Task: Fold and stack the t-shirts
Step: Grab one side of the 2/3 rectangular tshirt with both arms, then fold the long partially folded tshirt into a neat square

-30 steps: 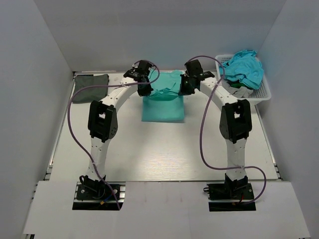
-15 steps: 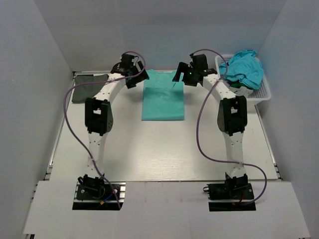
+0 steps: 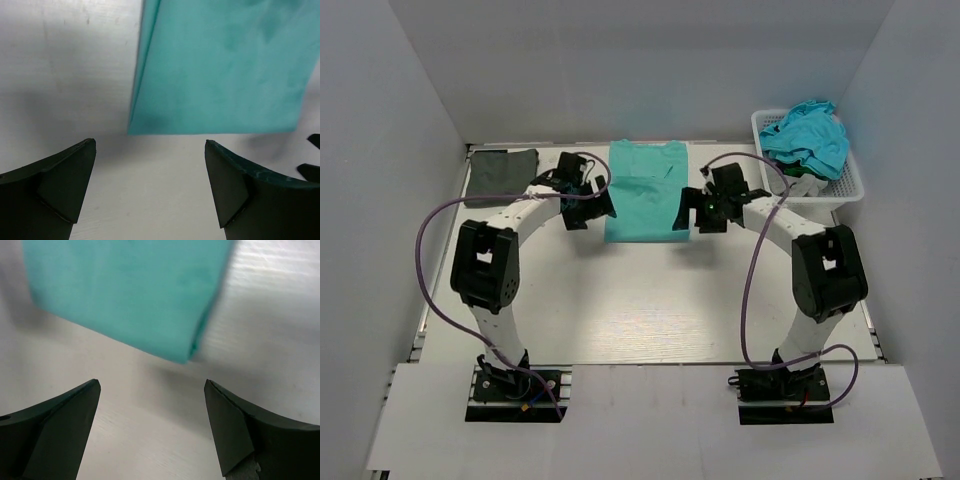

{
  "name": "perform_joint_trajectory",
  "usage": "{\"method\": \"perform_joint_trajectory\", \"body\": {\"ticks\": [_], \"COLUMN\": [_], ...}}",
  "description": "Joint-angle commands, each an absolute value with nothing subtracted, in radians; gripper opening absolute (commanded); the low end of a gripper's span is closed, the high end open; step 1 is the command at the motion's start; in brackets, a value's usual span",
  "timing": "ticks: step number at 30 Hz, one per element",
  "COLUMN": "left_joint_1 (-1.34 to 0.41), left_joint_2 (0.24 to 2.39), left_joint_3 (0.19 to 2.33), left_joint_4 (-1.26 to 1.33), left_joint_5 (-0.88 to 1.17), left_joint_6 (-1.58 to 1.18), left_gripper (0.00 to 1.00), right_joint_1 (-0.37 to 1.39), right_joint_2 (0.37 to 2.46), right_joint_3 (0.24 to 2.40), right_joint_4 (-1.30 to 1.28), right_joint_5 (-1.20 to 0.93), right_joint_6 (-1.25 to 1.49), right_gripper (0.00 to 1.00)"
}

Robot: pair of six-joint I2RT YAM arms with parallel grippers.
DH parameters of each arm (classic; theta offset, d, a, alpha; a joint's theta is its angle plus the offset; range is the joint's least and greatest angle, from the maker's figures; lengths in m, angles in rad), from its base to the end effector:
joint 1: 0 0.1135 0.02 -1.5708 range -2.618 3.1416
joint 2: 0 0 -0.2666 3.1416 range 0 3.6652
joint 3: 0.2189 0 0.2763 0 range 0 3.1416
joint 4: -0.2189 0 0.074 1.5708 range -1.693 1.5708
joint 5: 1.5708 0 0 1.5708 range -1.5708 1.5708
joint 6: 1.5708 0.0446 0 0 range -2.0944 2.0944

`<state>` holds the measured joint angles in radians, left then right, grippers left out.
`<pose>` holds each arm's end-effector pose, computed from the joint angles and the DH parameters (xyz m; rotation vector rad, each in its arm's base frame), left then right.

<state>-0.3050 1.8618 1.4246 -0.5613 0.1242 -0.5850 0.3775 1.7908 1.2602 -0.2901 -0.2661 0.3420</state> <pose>0.4088 -0.1345 0.2096 -0.3201 2.6170 -0.4818 0.3870 0.1661 0.2033 -0.1727 2.4499 0.6471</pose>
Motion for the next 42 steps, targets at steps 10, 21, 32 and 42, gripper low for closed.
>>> {"method": "perform_joint_trajectory", "body": {"ticks": [10, 21, 32, 42], "left_joint_1": [-0.373, -0.414, -0.423, -0.492], "left_joint_2": [1.953, 2.014, 1.936, 1.522], "left_joint_3": [1.358, 1.307, 1.261, 1.023], "left_joint_4": [-0.517, -0.472, -0.494, -0.802], "left_joint_5": [0.095, 0.118, 0.078, 0.201], "left_joint_6": [-0.578, -0.607, -0.63, -0.644], "left_gripper": [0.86, 0.39, 0.0, 0.0], "right_joint_1": [0.351, 0.353, 0.357, 0.382], "right_joint_2": [1.874, 1.994, 1.945, 1.468], "right_joint_3": [1.241, 1.236, 1.196, 0.996], "right_joint_4": [-0.278, -0.21, -0.23, -0.584], "right_joint_5": [-0.183, -0.255, -0.313, -0.408], "right_joint_6": [0.499, 0.549, 0.517, 0.364], "right_gripper": [0.88, 0.42, 0.0, 0.0]}}
